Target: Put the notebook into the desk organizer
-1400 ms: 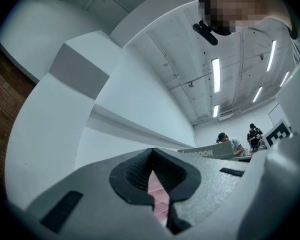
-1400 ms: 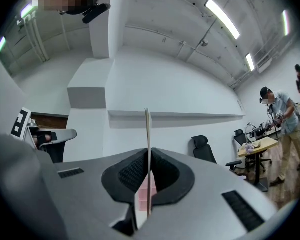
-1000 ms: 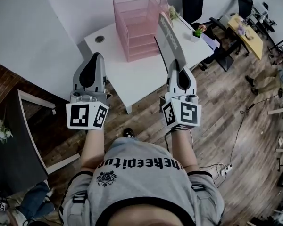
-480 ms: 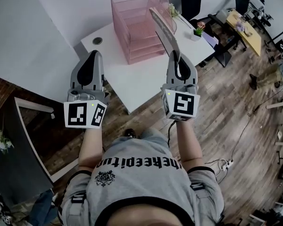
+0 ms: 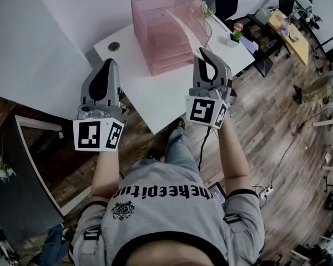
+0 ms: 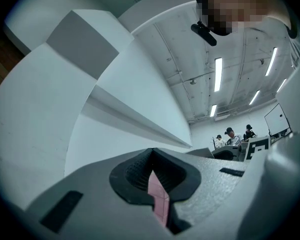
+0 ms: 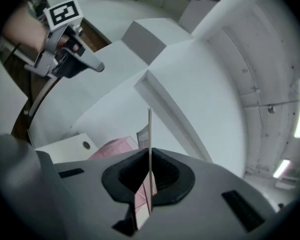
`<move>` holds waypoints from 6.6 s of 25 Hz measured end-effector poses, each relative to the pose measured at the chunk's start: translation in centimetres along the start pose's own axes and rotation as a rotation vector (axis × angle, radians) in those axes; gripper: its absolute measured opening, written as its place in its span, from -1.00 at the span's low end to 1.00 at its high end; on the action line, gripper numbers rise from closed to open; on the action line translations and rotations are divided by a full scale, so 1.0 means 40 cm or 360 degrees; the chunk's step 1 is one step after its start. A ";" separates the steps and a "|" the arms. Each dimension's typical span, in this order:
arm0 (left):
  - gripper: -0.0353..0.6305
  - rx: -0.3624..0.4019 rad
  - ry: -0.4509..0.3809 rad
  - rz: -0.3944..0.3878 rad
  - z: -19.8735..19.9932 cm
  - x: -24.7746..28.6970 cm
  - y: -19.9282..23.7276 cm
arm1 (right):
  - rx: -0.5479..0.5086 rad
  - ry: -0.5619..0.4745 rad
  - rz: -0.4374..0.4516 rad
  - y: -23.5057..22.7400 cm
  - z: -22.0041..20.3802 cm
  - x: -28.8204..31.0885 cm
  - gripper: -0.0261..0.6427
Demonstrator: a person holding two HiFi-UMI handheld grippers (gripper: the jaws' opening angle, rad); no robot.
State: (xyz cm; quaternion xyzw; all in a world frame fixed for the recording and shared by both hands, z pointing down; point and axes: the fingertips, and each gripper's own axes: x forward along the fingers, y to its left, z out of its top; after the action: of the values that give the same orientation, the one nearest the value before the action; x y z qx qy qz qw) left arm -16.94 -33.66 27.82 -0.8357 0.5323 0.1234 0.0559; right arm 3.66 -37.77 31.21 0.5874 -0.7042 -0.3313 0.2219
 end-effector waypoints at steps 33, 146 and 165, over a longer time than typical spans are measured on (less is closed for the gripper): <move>-0.88 -0.0012 0.0058 0.0219 -0.103 0.197 0.051 | -0.1005 -0.0222 0.0462 0.144 -0.149 0.234 -0.89; -0.88 0.0005 0.0128 0.0228 -0.122 0.164 0.013 | -0.0083 0.0185 0.0981 0.211 -0.218 0.228 -0.90; -0.88 0.0019 0.0074 0.0125 -0.067 0.125 -0.015 | 0.1024 0.0182 0.0605 0.056 -0.148 0.132 -0.92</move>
State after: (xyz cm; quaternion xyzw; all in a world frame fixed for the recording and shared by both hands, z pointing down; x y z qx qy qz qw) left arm -13.98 -38.40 29.04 -0.8165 0.5665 0.1029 0.0437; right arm 5.17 -43.95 36.49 0.5034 -0.8553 -0.0127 0.1224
